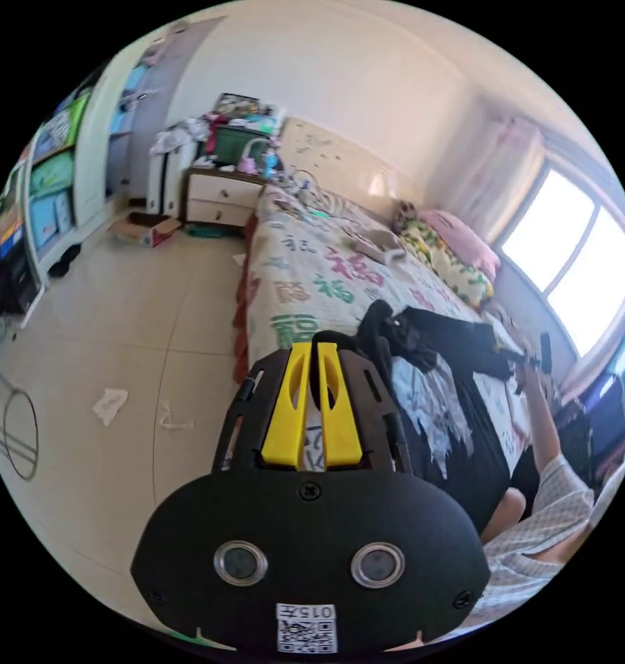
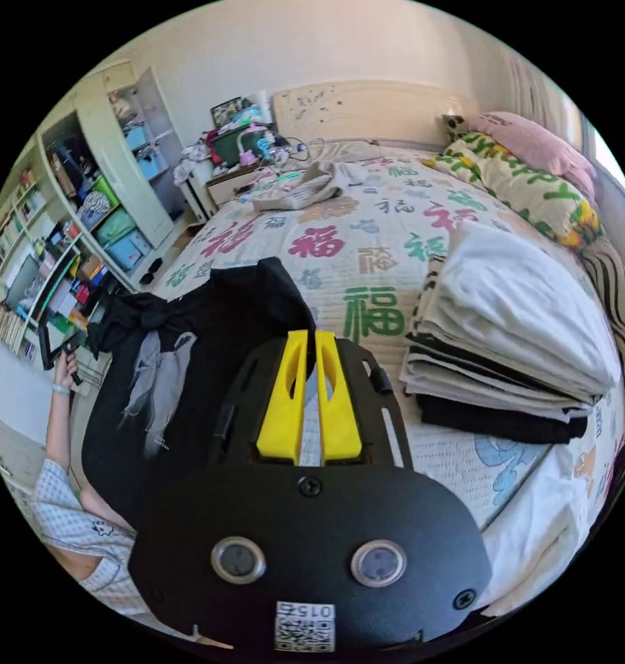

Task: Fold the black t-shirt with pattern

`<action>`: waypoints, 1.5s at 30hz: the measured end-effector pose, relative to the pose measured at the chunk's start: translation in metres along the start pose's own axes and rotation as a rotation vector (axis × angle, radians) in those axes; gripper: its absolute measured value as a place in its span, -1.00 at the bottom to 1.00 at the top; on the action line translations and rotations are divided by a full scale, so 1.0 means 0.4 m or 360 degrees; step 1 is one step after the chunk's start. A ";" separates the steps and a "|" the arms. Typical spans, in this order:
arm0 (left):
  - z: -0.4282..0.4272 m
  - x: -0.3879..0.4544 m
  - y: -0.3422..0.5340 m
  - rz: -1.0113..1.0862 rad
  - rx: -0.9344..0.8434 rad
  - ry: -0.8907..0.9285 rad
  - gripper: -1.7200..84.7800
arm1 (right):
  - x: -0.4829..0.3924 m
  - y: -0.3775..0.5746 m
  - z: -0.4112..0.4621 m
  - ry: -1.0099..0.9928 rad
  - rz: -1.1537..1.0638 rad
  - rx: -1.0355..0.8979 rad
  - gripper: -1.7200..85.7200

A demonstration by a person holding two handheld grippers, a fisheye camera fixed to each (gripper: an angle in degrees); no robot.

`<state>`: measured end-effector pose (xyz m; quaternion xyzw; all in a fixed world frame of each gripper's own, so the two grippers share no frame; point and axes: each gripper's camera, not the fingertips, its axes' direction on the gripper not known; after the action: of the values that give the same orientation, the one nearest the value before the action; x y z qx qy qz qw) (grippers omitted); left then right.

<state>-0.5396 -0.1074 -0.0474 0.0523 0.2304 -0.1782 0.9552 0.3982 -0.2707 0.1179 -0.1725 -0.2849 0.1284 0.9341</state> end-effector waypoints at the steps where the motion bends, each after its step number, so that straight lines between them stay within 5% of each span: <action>1: -0.002 -0.041 0.002 -0.0061 -0.0010 0.0016 -0.94 | 0.025 -0.002 0.012 -0.0028 0.0033 -0.0063 -0.90; 5: -0.027 -0.236 0.032 -0.0352 -0.0027 0.0185 -0.87 | 0.071 -0.006 -0.017 0.0133 0.0053 0.0003 -0.84; 10: -0.065 -0.109 -0.071 -0.0025 0.0084 0.0184 -0.81 | -0.072 -0.107 -0.029 -0.0032 -0.0298 0.0181 -0.81; 15: 0.190 0.221 -0.245 0.0511 -0.0234 0.0055 -0.77 | -0.337 -0.248 0.213 -0.0109 -0.0721 -0.0171 -0.75; 22: 0.545 0.352 -0.287 0.0658 -0.0654 -0.0034 -0.76 | -0.455 -0.284 0.438 0.0109 -0.0971 -0.0608 -0.74; 24: 0.594 0.364 -0.258 0.0776 -0.0740 -0.0109 -0.80 | -0.455 -0.281 0.429 0.0109 -0.1050 -0.0610 -0.89; 35: 0.577 0.391 -0.306 0.0782 -0.0301 -0.0253 -0.96 | -0.477 -0.332 0.440 0.0386 -0.0875 -0.0292 -0.98; 38: 0.656 0.376 -0.281 0.0757 -0.0369 -0.0323 -0.96 | -0.470 -0.316 0.512 0.0436 -0.0850 -0.0467 -0.96; 45: 0.676 0.293 -0.244 0.0627 -0.0563 -0.0456 -0.88 | -0.272 -0.263 0.364 0.0302 -0.0356 -0.0242 -0.78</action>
<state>-0.3640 -0.2844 0.1374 -0.0970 0.1061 0.0479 0.9885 0.2418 -0.3666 0.2197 -0.2213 -0.2218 -0.0151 0.9495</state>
